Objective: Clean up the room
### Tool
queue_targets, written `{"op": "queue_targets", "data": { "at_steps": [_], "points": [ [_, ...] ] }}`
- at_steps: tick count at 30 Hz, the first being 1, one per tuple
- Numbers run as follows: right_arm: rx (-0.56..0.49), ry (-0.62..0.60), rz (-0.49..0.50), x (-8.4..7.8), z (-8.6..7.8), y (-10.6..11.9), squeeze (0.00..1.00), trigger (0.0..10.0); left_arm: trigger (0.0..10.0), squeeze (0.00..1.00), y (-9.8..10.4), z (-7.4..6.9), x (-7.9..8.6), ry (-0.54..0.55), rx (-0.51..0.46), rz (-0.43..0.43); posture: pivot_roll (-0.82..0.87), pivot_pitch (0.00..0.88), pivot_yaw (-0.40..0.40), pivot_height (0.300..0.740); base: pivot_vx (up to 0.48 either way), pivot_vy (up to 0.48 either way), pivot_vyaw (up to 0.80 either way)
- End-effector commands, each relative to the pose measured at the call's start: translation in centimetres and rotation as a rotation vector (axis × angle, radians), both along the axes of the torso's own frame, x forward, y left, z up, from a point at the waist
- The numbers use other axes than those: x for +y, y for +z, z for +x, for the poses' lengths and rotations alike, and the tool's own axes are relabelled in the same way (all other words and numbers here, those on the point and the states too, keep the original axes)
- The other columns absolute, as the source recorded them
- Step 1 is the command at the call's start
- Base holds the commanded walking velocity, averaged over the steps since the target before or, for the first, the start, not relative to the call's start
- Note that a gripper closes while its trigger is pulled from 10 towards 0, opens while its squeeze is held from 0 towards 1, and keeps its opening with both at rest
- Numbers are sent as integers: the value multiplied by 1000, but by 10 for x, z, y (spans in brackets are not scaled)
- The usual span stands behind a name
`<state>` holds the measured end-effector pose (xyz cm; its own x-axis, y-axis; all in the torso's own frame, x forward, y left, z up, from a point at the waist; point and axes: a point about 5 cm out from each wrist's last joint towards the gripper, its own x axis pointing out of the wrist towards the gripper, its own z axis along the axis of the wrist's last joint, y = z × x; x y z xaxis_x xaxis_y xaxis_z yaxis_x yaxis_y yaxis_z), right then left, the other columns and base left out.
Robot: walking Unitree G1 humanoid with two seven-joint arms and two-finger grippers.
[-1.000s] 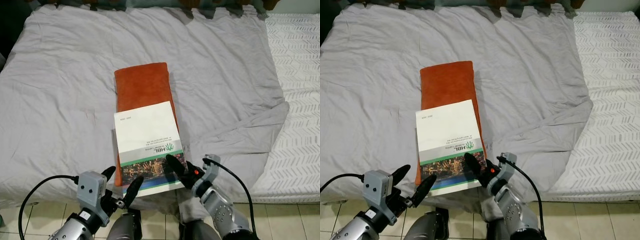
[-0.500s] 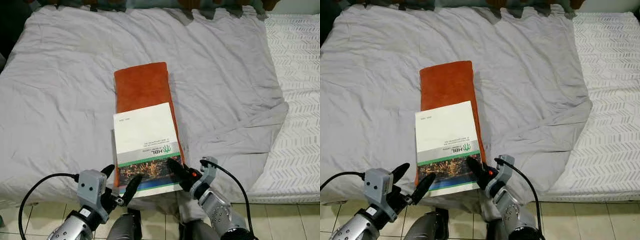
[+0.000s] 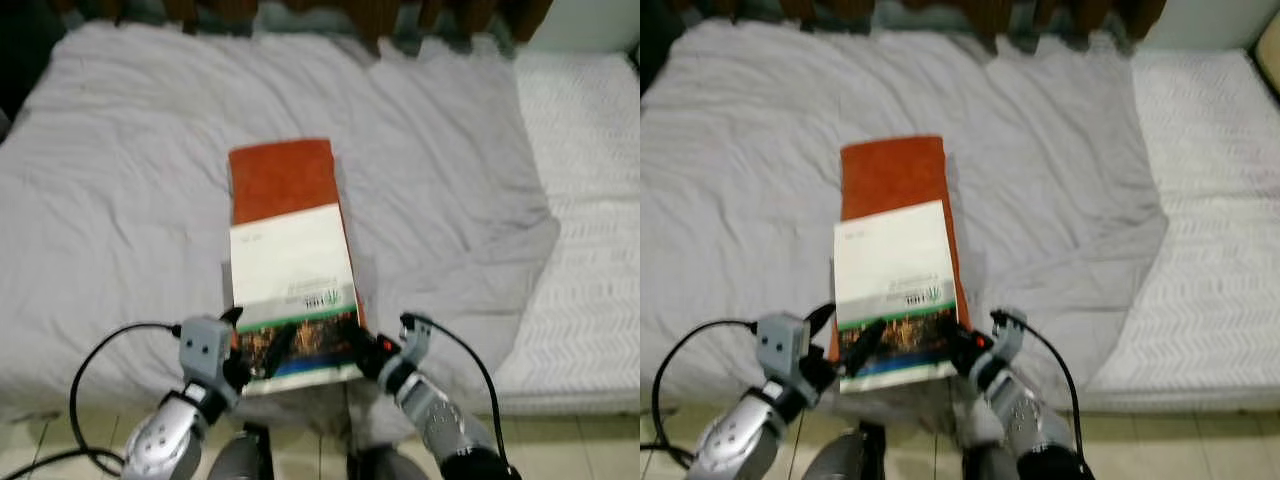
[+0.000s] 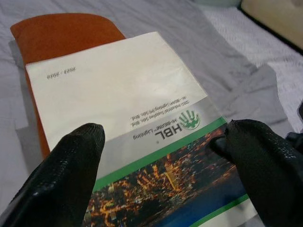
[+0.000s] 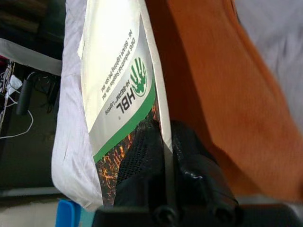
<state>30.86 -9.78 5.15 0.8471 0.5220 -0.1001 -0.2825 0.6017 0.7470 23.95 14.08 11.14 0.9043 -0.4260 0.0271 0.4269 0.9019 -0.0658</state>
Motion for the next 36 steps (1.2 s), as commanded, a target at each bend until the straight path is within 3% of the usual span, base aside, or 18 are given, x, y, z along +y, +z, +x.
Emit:
{"op": "queue_targets", "data": {
  "at_steps": [1, 5, 11, 12, 15, 17, 20, 23, 29, 32, 36],
  "points": [
    [-22, -53, 18, -12, 8, 9, 0, 0, 10000, 0, -9, 1, -2, 4, 17, 11, 123, 210, -104, 740, 0, 0, 0],
    [-113, -78, 65, -22, 28, 45, 0, 0, 10000, 0, -12, 19, -7, 4, 4, 11, 108, 107, -118, 740, 0, 0, 0],
    [-208, -98, 66, -30, 36, 70, 0, 0, 10000, 0, -19, 31, -12, -18, 19, 52, 103, 31, -111, 740, 0, 0, 0],
    [-242, -110, 40, -34, 36, 74, 0, 0, 10000, 0, -21, 34, -13, -14, 20, 76, 102, 7, -107, 740, 0, 0, 0],
    [-362, -214, -219, -52, 35, 82, 0, 0, 10000, 0, -27, 44, -11, 47, 21, 180, 100, 0, -97, 740, 0, 0, 0],
    [-390, -287, -378, -64, 32, 81, 0, 0, 10000, 0, -27, 47, -8, 72, 26, 155, 92, 0, -95, 740, 0, 0, 0],
    [-398, -480, -700, -104, 7, 67, 0, 0, 10000, 0, -22, 40, 5, 144, 5, 108, 85, 0, -97, 740, 0, 0, 0],
    [-357, -546, -873, -127, -24, 46, 0, 0, 10000, 0, -25, 38, 11, 192, 22, 100, 79, 0, -95, 740, 0, 0, 0],
    [-305, -590, -1040, -140, -60, 23, 0, 0, 10000, 0, -19, 40, 6, 195, -20, 115, 56, 0, -92, 740, 0, 0, 0],
    [-229, -635, -1104, -151, -84, 15, 0, 0, 10000, 0, -15, 36, 3, 152, -37, 126, 52, 0, -106, 740, 0, 0, 0],
    [-159, -593, -1115, -145, -105, 4, 0, 0, 10000, 0, -20, 30, 1, 129, -14, 115, 42, 0, -99, 740, 0, 0, 0]
  ]
}}
